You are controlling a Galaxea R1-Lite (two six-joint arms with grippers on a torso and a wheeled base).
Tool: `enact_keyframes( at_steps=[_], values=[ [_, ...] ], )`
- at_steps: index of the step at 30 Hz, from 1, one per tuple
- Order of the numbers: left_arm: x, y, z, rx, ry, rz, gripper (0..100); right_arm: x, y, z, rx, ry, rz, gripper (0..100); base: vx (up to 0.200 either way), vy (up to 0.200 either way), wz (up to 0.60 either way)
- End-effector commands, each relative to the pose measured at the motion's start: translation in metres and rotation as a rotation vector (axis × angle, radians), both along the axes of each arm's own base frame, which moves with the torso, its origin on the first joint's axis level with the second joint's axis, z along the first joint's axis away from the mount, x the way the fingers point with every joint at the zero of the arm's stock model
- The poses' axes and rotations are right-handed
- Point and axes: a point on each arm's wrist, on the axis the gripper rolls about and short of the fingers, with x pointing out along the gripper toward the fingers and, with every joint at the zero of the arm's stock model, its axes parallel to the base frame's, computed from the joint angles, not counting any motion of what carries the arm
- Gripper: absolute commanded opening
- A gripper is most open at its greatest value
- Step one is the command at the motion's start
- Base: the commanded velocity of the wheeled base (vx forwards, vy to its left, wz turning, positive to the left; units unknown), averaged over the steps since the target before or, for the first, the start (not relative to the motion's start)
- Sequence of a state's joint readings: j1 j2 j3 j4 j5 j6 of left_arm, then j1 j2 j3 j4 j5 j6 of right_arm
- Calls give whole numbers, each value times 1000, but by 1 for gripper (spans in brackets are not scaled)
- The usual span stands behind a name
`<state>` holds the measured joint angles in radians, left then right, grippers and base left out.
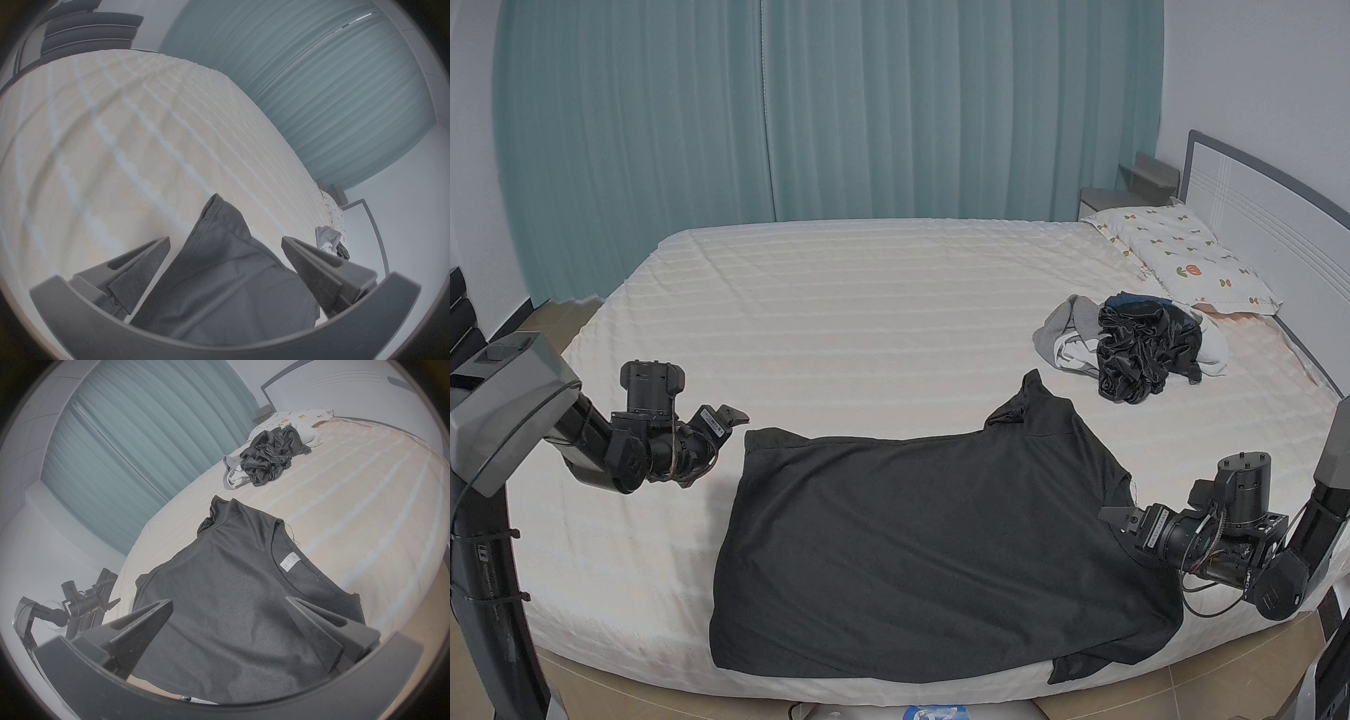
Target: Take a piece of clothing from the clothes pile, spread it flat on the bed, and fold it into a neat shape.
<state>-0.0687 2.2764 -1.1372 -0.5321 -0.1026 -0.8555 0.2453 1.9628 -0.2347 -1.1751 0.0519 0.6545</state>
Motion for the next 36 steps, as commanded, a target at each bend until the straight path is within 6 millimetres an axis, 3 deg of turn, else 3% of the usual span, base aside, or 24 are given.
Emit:
enact_keyframes(
  at_steps=[1, 7, 15, 28, 29, 36],
  values=[
    [41, -18, -36, 14, 34, -24, 100, 1, -1, -4, 5, 16, 0, 100, 0, 0, 0],
    [58, -22, -36, 31, 1, -44, 100, 2, -1, -4, 0, 15, 3, 100, 0, 0, 0],
    [59, -29, -46, 128, -8, -75, 100, 4, 0, -7, -4, 22, 6, 100, 0, 0, 0],
    [65, -31, -51, 135, -11, -81, 100, 4, 1, -10, -8, 32, 13, 100, 0, 0, 0],
    [66, -31, -52, 136, -13, -80, 0, 4, 1, -10, -8, 33, 13, 100, 0, 0, 0],
    [70, -21, -54, 186, -19, -27, 0, 5, -1, -12, -9, 41, 5, 100, 0, 0, 0]
  ],
)
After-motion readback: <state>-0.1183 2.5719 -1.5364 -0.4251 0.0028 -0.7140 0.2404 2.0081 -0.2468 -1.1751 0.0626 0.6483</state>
